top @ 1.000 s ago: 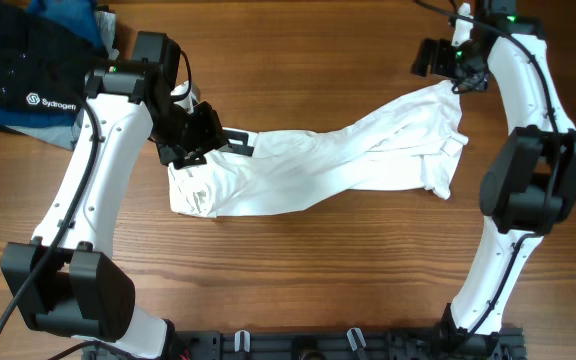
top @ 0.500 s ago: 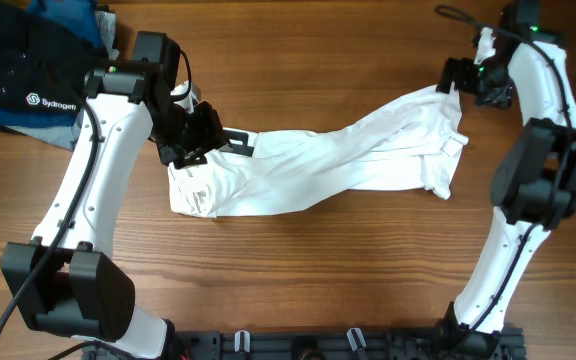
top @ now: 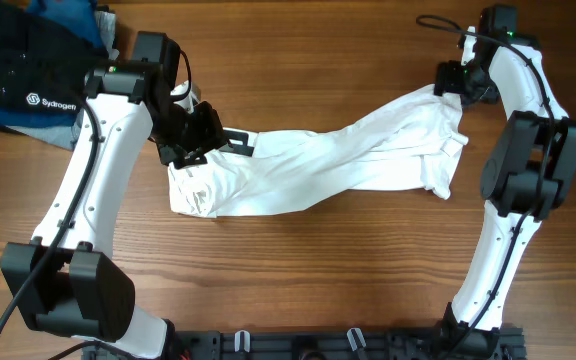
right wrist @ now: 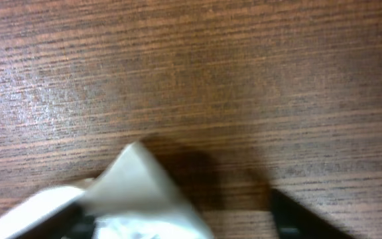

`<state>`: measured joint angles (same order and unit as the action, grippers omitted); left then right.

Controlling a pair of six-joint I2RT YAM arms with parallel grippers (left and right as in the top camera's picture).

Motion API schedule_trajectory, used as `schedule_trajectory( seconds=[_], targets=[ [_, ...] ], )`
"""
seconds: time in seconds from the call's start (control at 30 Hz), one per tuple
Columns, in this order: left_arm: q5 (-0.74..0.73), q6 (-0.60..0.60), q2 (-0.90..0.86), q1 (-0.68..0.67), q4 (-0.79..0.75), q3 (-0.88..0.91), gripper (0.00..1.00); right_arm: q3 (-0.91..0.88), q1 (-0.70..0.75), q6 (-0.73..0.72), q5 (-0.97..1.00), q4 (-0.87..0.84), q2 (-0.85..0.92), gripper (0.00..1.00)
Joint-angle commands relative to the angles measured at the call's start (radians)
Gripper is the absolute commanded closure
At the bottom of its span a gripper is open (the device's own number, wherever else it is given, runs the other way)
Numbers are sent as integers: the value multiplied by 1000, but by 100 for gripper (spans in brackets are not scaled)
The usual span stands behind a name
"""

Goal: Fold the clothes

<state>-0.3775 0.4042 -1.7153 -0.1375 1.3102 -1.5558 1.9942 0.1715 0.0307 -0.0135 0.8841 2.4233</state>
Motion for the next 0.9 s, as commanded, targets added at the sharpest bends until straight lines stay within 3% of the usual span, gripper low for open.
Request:
schedule_trajectory(
  seconds=[0.0, 0.03, 0.37, 0.6, 0.87],
  targets=[
    [-20, -5, 25, -3, 0, -10, 48, 5, -3, 6, -27, -2, 53, 91],
    [-20, -5, 25, -3, 0, -10, 48, 5, -6, 20, -41, 1, 53, 96],
    [-19, -5, 25, -3, 0, -10, 48, 40, -43, 19, -42, 48, 46, 96],
    [-32, -5, 25, -3, 0, -10, 48, 216, -42, 11, -39, 179, 5, 96],
    [-61, -5, 25, -3, 0, -10, 55, 269, -39, -71, -39, 314, -90, 96]
  ],
)
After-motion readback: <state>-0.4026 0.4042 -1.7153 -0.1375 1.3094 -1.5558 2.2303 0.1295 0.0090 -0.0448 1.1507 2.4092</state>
